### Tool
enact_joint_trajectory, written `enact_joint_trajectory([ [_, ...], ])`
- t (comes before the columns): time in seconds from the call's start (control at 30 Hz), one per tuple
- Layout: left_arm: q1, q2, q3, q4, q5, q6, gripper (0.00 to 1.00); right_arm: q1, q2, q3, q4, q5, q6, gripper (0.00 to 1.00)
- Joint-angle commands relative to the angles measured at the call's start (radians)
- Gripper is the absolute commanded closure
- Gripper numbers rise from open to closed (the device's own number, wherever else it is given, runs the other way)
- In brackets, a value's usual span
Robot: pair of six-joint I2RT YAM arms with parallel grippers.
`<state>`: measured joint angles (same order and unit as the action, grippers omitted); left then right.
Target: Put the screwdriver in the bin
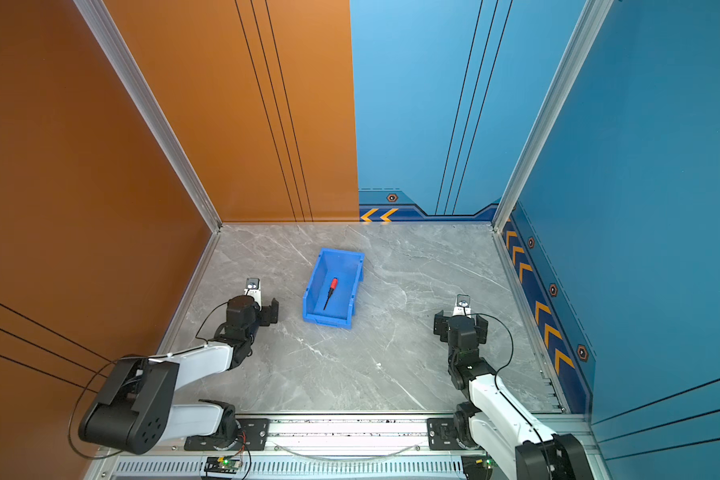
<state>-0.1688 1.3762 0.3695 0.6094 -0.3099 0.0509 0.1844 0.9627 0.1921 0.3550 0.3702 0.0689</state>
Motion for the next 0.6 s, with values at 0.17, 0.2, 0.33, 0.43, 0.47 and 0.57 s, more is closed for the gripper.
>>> enact_joint_trajectory([
  [0.17, 0.063, 0.115, 0.055, 0.168, 0.056, 0.013, 0.02, -0.009, 0.268, 0.068, 0.414, -0.025, -0.03, 0.0],
  [0.2, 0.07, 0.116, 0.052, 0.17, 0.06, 0.005, 0.02, -0.011, 0.296, 0.071, 0.45, -0.026, -0.033, 0.0],
  [0.33, 0.103, 0.142, 0.041, 0.212, 0.103, -0.024, 0.02, -0.015, 0.366, 0.113, 0.471, -0.029, -0.064, 0.0],
  [0.43, 0.119, 0.171, 0.027, 0.256, 0.139, -0.031, 0.02, -0.036, 0.409, 0.091, 0.565, -0.042, -0.073, 0.0],
  [0.47, 0.125, 0.178, 0.022, 0.273, 0.143, -0.034, 0.02, -0.049, 0.439, 0.075, 0.625, -0.058, -0.069, 0.0],
  [0.57, 0.129, 0.18, 0.02, 0.282, 0.146, -0.041, 0.02, -0.069, 0.54, 0.048, 0.777, -0.083, -0.063, 0.0],
])
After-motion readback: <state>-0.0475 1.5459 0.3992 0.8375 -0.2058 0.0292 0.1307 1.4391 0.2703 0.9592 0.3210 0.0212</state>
